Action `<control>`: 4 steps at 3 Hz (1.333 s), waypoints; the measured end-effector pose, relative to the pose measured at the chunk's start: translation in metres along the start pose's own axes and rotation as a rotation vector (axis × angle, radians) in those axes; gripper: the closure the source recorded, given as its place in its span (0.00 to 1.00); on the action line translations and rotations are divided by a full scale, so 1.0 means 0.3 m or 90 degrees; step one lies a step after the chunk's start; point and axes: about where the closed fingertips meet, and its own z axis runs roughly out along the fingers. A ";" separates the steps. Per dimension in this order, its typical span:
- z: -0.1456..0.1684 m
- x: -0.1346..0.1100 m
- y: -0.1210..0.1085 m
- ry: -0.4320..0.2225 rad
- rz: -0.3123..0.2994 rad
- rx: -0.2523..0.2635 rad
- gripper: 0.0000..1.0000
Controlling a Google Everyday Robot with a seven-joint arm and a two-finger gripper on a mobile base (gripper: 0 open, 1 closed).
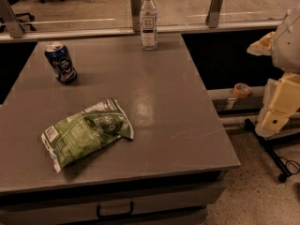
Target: Pick green jalapeno chip bag
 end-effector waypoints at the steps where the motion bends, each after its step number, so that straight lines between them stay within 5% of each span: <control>1: 0.066 -0.121 0.086 -0.055 -0.076 -0.028 0.00; 2: 0.125 -0.206 0.153 -0.092 -0.128 -0.054 0.00; 3: 0.125 -0.206 0.153 -0.092 -0.128 -0.054 0.00; 4: 0.165 -0.313 0.147 -0.101 -0.186 -0.067 0.00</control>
Offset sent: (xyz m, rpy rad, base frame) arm -0.0340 0.1043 -0.0507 0.1344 0.0381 0.3397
